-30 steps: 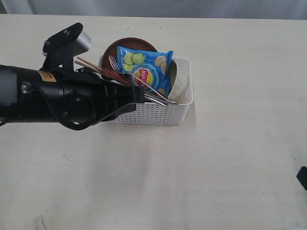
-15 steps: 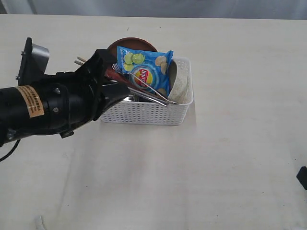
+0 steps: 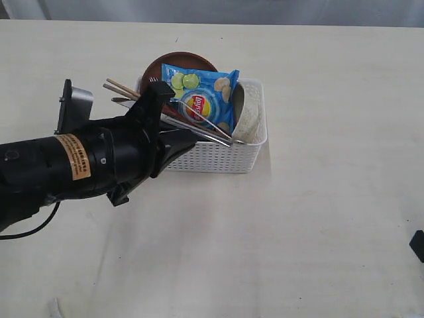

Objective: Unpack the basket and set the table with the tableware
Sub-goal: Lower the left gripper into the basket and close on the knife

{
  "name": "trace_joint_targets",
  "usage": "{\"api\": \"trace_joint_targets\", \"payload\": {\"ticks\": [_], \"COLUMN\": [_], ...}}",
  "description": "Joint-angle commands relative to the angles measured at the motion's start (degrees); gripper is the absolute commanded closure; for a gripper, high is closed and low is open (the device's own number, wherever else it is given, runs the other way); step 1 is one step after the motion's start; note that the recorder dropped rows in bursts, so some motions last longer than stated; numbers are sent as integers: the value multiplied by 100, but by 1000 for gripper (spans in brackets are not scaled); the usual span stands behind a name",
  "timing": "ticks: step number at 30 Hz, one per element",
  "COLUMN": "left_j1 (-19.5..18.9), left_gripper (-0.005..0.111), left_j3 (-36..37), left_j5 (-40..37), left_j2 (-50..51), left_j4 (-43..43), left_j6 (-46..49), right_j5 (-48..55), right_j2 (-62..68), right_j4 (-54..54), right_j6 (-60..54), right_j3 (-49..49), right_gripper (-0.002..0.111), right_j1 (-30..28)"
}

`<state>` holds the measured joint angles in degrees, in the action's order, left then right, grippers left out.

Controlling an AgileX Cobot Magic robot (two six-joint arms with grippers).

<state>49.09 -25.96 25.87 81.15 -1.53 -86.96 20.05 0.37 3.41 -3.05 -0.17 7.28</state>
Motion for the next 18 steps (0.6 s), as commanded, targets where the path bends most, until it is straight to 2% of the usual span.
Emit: {"api": "trace_joint_targets", "payload": {"ticks": [1, 10, 18], "left_j1": [21, 21, 21], "left_gripper": [107, 107, 107], "left_j3": [26, 26, 26], "left_j5": [119, 423, 423], "left_j2": [183, 462, 483], "left_j4": [560, 1541, 1795], "left_j6": [290, 1367, 1649], "right_j5": [-8, -20, -20], "right_j2": [-37, -37, -37], "right_j4": [-48, -48, -48], "right_j6": [-18, -18, -18], "right_j3": [17, 17, 17], "right_gripper": [108, 108, 108], "right_j1": [22, 22, 22]}}
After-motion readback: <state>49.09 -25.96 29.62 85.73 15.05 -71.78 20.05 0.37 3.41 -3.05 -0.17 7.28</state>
